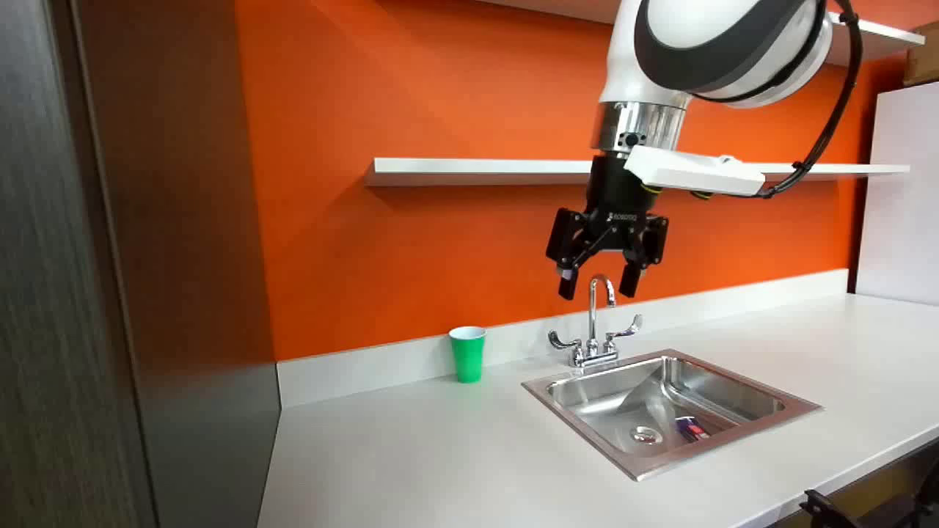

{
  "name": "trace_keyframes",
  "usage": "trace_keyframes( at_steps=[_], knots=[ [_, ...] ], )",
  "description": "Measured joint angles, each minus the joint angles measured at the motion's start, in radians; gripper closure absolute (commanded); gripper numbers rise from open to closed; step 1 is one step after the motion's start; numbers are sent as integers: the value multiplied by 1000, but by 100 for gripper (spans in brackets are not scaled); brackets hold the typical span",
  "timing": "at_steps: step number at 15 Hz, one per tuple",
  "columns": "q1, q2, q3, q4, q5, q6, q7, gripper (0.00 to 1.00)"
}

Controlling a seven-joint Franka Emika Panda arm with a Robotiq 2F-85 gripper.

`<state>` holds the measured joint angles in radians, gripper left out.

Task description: Remove the candy bar from the sink

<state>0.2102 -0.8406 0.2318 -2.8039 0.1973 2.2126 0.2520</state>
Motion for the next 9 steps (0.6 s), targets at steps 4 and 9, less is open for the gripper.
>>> trace_keyframes(
  at_steps=[4,9],
  knots=[
    [0,3,0,0,0,0,0,0],
    [-21,3,-28,6,0,-12,0,0]
  ],
)
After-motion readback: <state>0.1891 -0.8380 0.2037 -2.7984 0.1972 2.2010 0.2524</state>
